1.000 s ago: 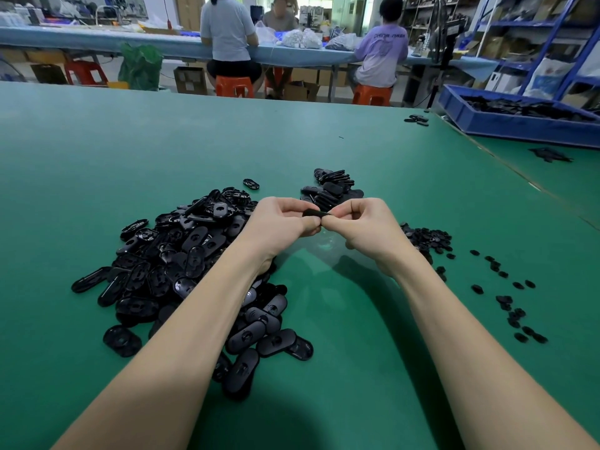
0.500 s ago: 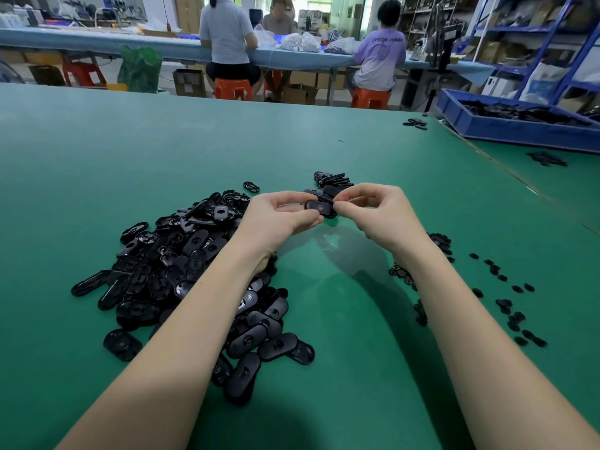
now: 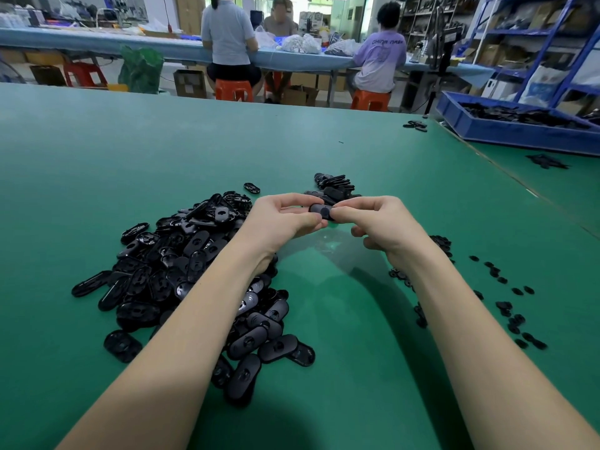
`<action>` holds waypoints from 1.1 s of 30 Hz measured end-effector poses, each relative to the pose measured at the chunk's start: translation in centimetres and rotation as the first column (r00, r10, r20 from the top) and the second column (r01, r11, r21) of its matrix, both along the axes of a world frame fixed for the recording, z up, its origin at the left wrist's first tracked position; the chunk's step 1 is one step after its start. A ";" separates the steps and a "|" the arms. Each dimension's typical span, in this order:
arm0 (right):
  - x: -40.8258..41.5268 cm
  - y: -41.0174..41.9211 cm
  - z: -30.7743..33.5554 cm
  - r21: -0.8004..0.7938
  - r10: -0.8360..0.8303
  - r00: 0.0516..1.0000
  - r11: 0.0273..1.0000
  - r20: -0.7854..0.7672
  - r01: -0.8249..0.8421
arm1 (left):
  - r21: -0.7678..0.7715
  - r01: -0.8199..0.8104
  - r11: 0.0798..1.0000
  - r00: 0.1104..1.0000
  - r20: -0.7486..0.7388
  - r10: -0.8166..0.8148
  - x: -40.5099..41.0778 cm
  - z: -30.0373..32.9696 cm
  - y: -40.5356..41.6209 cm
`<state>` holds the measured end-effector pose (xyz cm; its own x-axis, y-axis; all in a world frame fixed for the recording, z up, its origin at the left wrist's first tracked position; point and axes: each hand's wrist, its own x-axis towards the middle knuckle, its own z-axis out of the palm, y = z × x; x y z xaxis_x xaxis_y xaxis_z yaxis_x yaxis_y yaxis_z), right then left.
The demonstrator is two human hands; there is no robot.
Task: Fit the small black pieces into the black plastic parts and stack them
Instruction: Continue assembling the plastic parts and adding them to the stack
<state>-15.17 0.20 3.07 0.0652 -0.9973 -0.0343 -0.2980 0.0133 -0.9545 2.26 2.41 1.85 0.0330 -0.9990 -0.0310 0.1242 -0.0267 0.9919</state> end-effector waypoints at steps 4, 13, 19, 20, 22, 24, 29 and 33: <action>0.1 0.0 -0.1 -0.001 0.009 1.000 1.000 -0.018 -0.009 | 0.002 -0.020 1.000 0.998 0.059 0.019 -0.2 0.0 0.0; 0.3 0.0 -0.5 -0.031 0.061 0.994 0.998 -0.090 -0.064 | 0.009 0.008 1.000 0.992 0.127 -0.009 -0.4 -0.5 0.2; 0.0 -0.2 -1.0 -0.065 0.088 0.991 0.993 -0.100 -0.095 | 0.011 0.033 0.999 0.990 0.140 -0.034 -0.2 -0.6 0.2; 0.0 -0.3 -1.1 -0.071 0.091 0.990 0.993 -0.105 -0.099 | 0.012 0.037 0.999 0.989 0.143 -0.039 -0.2 -0.6 0.2; 0.0 -0.3 -1.3 -0.079 0.094 0.989 0.992 -0.114 -0.104 | 0.018 0.045 0.999 0.988 0.150 -0.047 -0.1 -0.7 0.3; 0.1 -0.3 -1.4 -0.081 0.096 0.988 0.991 -0.124 -0.107 | 0.023 0.048 0.999 0.985 0.163 -0.051 -0.1 -0.7 0.4; 0.3 -0.4 -1.8 -0.096 0.082 0.985 0.991 -0.154 -0.098 | 0.035 0.038 0.999 0.972 0.230 -0.045 -0.1 -0.8 0.3; 0.5 -0.3 -2.1 -0.119 0.064 0.983 0.989 -0.173 -0.086 | 0.023 0.017 1.000 0.952 0.305 -0.023 -0.1 -1.0 0.2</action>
